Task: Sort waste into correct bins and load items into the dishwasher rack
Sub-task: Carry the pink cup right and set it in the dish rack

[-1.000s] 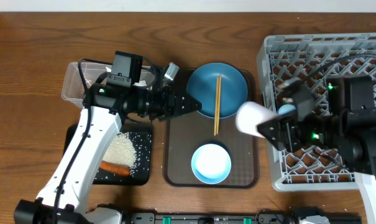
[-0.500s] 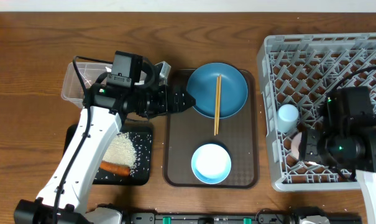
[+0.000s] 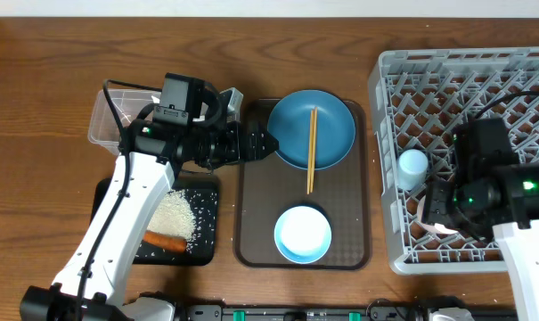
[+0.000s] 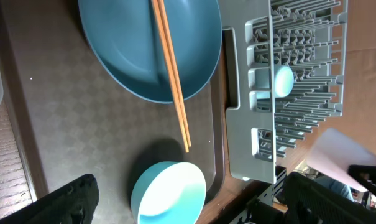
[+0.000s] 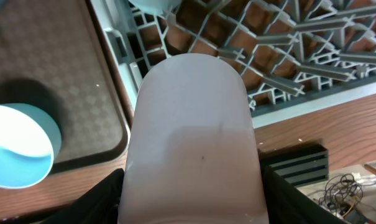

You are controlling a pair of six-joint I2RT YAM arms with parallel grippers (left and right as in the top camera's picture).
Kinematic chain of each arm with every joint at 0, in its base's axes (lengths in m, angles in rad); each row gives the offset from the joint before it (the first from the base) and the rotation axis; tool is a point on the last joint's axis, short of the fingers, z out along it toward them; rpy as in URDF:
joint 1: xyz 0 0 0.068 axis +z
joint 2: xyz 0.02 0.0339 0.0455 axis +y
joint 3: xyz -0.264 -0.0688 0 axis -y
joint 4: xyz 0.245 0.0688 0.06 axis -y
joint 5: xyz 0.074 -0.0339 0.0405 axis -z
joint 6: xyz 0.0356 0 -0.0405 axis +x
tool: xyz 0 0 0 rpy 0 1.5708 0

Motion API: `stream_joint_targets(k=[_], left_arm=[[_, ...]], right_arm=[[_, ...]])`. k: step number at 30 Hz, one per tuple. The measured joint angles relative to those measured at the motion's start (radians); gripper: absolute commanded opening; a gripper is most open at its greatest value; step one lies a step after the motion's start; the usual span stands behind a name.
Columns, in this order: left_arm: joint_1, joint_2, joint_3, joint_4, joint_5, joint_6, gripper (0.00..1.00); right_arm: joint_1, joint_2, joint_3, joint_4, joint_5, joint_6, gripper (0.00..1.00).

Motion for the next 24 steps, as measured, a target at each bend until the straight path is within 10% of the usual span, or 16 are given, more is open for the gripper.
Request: stream_joint_targets(k=[17,22,24], left_arm=[[0.0,0.0,0.0,0.0,0.0,0.0,0.98],[0.0,0.0,0.0,0.0,0.0,0.0,0.98],[0.0,0.0,0.0,0.0,0.0,0.0,0.98]], right_arm=[[0.0,0.024,-0.242,0.237,-0.006,0.012,0.33],[0.0,0.026,-0.242,0.235,-0.005,0.018,0.99],[0.0,0.026,-0.243,0.235,-0.006,0.019,0.99]])
